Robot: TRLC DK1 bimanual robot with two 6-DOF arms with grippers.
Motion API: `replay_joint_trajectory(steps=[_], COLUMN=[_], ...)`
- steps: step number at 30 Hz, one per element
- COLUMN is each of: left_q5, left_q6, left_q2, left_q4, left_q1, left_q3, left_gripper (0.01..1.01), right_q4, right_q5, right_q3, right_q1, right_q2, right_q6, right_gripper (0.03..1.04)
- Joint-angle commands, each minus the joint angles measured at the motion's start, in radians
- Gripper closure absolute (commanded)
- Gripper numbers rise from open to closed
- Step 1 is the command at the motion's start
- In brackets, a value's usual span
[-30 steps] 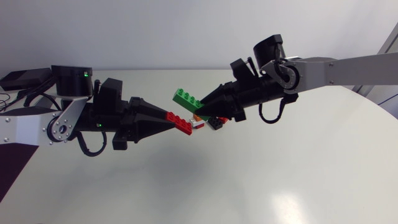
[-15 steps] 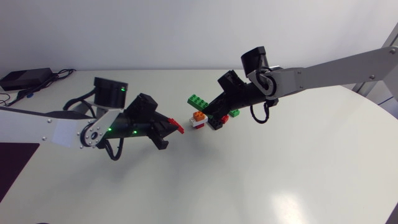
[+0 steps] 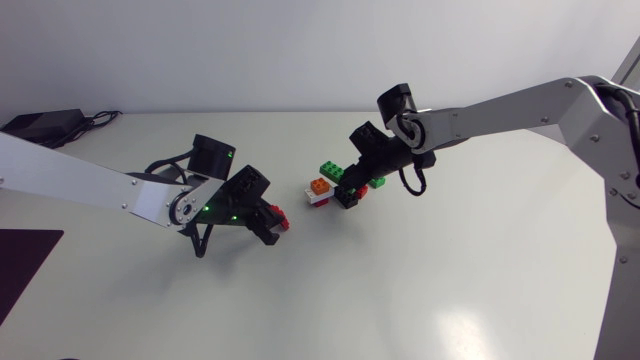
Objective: Disassemble duplo
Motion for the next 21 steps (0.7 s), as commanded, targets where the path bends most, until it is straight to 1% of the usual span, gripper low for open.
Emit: replay_joint_trajectory(steps=[1, 4, 7, 11, 14, 16, 21], left_q5=[-0.009, -0.014, -0.014, -0.012, -0.012, -0.012, -0.012], left_q6=[0.025, 0.025, 0.033, 0.034, 0.034, 0.034, 0.034], left_q2=[0.029, 0.046, 0.066, 0.071, 0.068, 0.065, 0.052], left_q4=[-0.008, -0.026, -0.054, -0.054, -0.052, -0.051, -0.049], left_q1=[-0.013, -0.011, -0.013, -0.016, -0.016, -0.014, -0.014], left_q3=[0.03, 0.044, 0.061, 0.062, 0.062, 0.061, 0.059], left_gripper=[0.972, 0.966, 0.882, 0.833, 0.715, 0.62, 0.456], right_q4=[-0.021, -0.032, -0.06, -0.084, -0.092, -0.092, -0.092], right_q5=[0.022, 0.04, 0.048, 0.059, 0.066, 0.066, 0.068], right_q3=[0.031, 0.044, 0.068, 0.094, 0.108, 0.111, 0.114], right_q1=[-0.005, -0.009, -0.015, -0.028, -0.038, -0.042, -0.047], right_q2=[0.037, 0.05, 0.072, 0.093, 0.104, 0.106, 0.107], right_q6=[0.025, 0.029, 0.032, 0.045, 0.052, 0.057, 0.062], right_gripper=[0.83, 0.83, 0.82, 0.82, 0.74, 0.73, 0.71])
